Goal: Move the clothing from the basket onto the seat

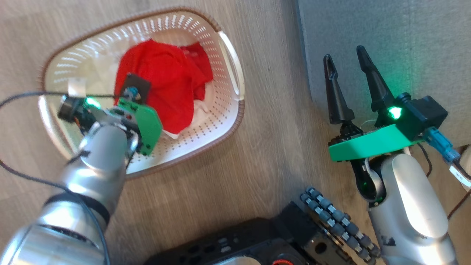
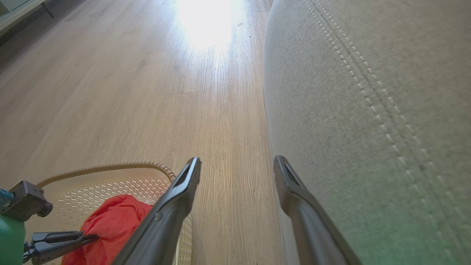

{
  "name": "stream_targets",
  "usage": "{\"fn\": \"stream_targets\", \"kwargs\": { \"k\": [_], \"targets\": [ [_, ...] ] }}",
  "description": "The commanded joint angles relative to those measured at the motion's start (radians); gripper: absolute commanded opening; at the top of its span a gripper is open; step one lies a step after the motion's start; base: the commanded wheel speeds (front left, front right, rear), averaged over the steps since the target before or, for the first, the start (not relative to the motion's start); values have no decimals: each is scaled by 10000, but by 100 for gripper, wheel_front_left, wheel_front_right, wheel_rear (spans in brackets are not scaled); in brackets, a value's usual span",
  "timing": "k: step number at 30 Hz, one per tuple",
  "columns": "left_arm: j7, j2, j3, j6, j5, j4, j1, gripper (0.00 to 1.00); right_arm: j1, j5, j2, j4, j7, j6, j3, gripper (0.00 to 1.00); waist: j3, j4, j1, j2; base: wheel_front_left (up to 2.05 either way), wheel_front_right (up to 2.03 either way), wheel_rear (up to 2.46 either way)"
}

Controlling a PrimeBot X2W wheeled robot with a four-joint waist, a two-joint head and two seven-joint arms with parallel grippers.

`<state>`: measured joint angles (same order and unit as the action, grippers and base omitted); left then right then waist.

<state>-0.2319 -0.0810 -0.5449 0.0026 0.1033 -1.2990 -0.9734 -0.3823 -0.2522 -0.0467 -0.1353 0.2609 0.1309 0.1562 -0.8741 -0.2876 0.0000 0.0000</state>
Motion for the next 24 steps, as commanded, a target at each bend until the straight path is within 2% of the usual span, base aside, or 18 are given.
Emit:
{"fn": "stream_targets", "kwargs": {
  "k": [1, 8, 15, 24],
  "targets": [
    [-185, 17, 222, -25, 159, 84, 542, 0, 319, 154, -35, 66, 9, -2, 62, 100, 701, 391, 0, 0, 0, 0, 0],
    [-289, 230, 277, -12, 510, 560, 1280, 0, 494, 504, -35, -357, 9, -2, -89, 100, 2061, 934, 0, 0, 0, 0, 0],
    [-296, 288, 593, 84, 948, 2391, 2543, 0, 847, 802, -35, -812, 9, -2, -251, 100, 3625, 1485, 0, 0, 0, 0, 0],
    [-297, 300, 1601, 131, 1094, 5297, 4202, 0, 1339, 888, -35, -1175, 9, -2, -337, 100, 5311, 2076, 0, 0, 0, 0, 0]
  ]
}}
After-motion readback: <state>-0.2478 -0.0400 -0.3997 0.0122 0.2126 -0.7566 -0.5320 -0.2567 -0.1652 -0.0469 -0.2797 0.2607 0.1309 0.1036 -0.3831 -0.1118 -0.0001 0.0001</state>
